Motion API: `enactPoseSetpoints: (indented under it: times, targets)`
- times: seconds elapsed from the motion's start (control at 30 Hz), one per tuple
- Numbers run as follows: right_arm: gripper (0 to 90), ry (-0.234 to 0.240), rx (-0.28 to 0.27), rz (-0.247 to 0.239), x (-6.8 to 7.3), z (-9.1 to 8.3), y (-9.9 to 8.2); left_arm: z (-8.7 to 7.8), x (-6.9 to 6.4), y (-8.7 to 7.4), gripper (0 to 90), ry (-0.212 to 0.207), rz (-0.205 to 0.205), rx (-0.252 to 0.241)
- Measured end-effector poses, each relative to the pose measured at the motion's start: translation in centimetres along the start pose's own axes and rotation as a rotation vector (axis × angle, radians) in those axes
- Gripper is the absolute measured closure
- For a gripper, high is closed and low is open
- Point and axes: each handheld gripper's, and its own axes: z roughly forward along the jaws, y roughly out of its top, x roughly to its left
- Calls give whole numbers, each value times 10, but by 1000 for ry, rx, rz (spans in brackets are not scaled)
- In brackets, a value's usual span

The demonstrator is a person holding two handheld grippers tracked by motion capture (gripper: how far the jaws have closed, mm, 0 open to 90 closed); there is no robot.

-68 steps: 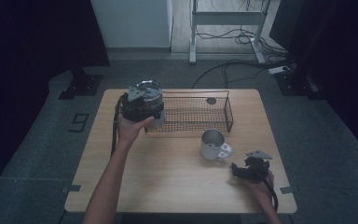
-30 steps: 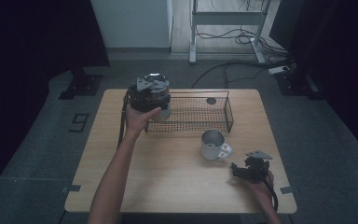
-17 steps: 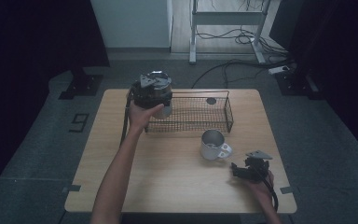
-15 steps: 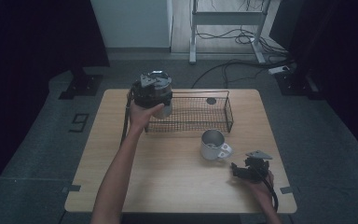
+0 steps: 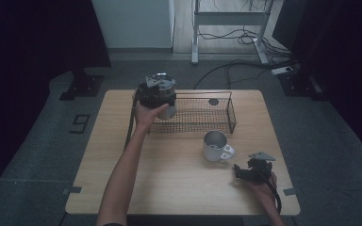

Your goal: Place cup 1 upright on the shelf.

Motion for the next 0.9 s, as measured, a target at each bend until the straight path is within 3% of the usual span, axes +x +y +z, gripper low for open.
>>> enactPoseSetpoints:
  times: [0.9]
  targets:
    - [74,-1,0,0,0,0,0,37,3,-26,42,21,-32,57]
